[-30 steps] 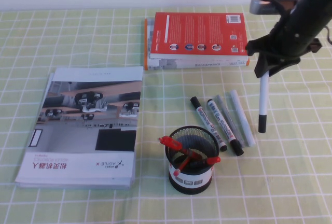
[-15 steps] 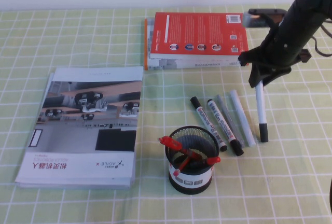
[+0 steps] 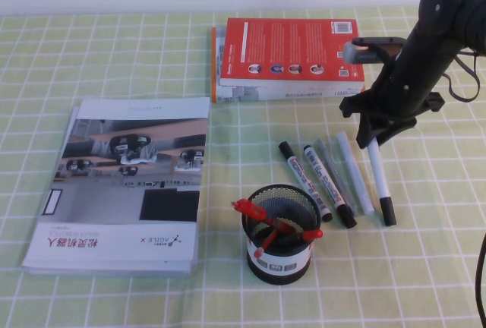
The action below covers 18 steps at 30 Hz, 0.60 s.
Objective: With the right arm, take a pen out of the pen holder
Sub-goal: 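Take a marker out of the pen holder and lay it on the table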
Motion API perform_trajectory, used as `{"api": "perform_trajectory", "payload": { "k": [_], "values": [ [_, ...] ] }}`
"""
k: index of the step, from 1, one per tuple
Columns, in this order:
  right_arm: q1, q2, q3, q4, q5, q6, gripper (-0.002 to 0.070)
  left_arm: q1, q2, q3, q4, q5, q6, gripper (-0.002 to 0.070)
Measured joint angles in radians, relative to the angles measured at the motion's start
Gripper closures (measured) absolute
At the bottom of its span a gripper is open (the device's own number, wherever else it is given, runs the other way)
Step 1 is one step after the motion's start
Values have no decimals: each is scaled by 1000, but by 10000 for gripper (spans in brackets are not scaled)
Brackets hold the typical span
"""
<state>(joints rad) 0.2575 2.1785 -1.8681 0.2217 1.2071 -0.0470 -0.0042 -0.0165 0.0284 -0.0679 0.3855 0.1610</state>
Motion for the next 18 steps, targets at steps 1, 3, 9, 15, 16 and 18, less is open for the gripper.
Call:
{"api": "perform_trajectory", "payload": {
  "k": [1,3,9,15,16,18],
  "values": [
    [2,0,0,3,-9,0,557,0,0,0,0,0,0,680],
    [2,0,0,10,-33,0,535,0,0,0,0,0,0,680],
    [2,0,0,6,-107,0,433,0,0,0,0,0,0,680],
    [5,0,0,2,-119,0,417,0,0,0,0,0,0,680],
    [6,-2,0,-2,-119,0,420,0,0,0,0,0,0,680],
    [16,-17,3,-24,-116,0,440,0,0,0,0,0,0,680]
  ]
}}
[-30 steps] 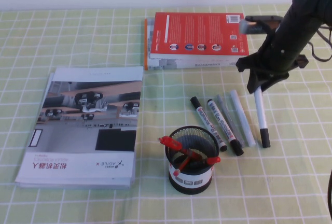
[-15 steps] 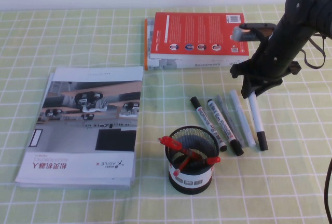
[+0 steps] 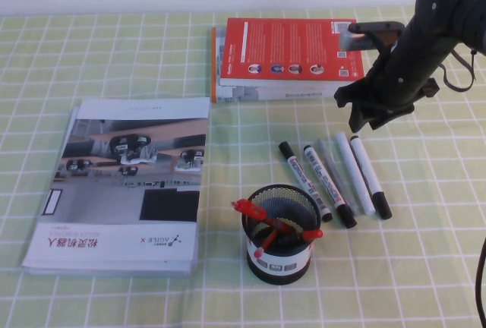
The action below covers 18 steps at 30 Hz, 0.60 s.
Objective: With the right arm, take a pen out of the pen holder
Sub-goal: 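Take a marker out of the pen holder and lay it on the table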
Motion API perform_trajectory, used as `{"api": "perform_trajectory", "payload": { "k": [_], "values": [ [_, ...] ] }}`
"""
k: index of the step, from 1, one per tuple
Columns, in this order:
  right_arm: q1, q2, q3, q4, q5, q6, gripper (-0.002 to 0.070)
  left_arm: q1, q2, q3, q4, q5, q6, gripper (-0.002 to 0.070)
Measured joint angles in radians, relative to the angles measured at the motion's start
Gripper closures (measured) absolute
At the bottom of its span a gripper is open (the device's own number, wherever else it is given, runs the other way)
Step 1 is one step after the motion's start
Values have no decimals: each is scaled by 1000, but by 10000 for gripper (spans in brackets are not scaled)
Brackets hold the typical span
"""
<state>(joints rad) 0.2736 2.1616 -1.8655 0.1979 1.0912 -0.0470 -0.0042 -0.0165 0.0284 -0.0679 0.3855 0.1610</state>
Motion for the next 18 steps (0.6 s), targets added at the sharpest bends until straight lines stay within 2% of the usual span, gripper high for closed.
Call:
{"api": "perform_trajectory", "payload": {
  "k": [2,4,7,10,18],
  "values": [
    [17,-33,15,-26,1,0,484,0,0,0,0,0,0,680],
    [40,-96,56,-52,-4,0,559,0,0,0,0,0,0,680],
    [78,-234,188,-69,-72,0,651,0,0,0,0,0,0,680],
    [103,-394,373,-63,-172,0,677,0,0,0,0,0,0,680],
    [105,-851,834,-23,-310,0,687,0,0,0,0,0,0,680]
  ]
}}
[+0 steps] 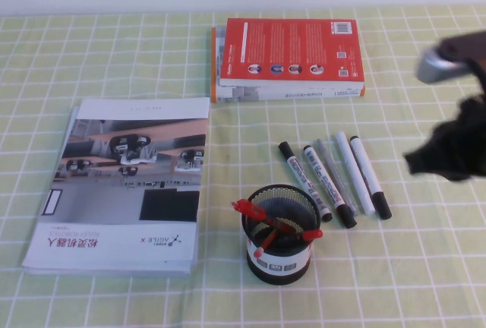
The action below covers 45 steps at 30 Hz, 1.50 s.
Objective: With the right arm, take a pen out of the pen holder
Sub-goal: 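Take a marker out of the pen holder and lay it on the table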
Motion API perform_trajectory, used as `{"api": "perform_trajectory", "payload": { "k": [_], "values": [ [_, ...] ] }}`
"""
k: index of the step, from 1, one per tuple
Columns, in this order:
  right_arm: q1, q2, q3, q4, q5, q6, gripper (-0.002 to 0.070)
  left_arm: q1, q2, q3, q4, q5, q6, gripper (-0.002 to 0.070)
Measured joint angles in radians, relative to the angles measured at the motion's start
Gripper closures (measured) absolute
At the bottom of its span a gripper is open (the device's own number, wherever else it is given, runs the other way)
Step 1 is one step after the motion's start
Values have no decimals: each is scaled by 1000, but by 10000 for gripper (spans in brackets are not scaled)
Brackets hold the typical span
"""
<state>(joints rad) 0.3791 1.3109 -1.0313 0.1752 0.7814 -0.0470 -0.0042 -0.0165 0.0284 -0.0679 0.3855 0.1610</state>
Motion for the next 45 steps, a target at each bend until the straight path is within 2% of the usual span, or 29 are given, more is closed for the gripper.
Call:
{"api": "perform_trajectory", "payload": {
  "k": [6,14,20,28,33,35,40,45],
  "values": [
    [0,-352,260,20,-120,0,688,0,0,0,0,0,0,680],
    [0,-769,466,16,-115,0,688,0,0,0,0,0,0,680],
    [0,-837,501,16,-81,-2,688,0,0,0,0,0,0,680],
    [0,-788,503,0,-87,-6,688,0,0,0,0,0,0,680],
    [0,-734,554,-55,-229,-6,688,0,0,0,0,0,0,680],
    [-32,-737,611,-86,-318,-8,688,0,0,0,0,0,0,680],
    [-202,-857,788,-107,-479,-8,688,0,0,0,0,0,0,680],
    [-312,-1041,946,-109,-536,-8,688,0,0,0,0,0,0,680]
  ]
}}
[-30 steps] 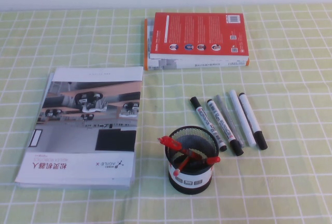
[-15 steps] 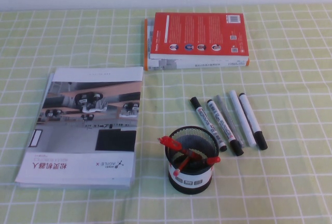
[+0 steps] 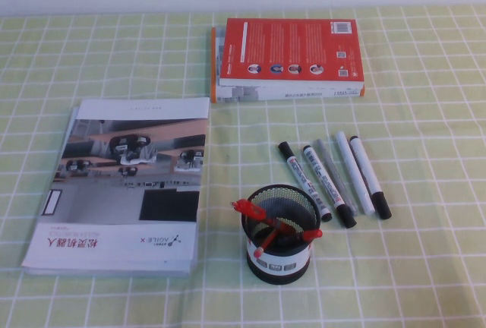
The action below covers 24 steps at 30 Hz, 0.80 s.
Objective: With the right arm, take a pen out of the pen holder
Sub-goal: 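Take a marker out of the pen holder and lay it on the table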
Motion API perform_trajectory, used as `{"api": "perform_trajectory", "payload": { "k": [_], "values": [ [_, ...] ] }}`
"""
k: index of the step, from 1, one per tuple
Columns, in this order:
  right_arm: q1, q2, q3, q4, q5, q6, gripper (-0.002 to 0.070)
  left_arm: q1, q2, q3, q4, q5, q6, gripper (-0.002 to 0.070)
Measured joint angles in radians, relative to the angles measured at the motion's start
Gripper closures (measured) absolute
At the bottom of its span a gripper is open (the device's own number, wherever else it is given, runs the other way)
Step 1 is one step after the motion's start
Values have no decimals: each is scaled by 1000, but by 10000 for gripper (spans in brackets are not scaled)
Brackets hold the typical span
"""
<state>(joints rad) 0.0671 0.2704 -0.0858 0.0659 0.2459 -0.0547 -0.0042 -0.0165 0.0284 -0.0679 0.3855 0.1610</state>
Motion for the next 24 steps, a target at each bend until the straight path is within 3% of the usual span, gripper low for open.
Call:
{"api": "perform_trajectory", "payload": {
  "k": [8,24],
  "values": [
    [-35,-267,111,0,17,0,688,0,0,0,0,0,0,680],
    [-35,-278,113,0,142,0,689,0,0,0,0,0,0,680]
  ]
}}
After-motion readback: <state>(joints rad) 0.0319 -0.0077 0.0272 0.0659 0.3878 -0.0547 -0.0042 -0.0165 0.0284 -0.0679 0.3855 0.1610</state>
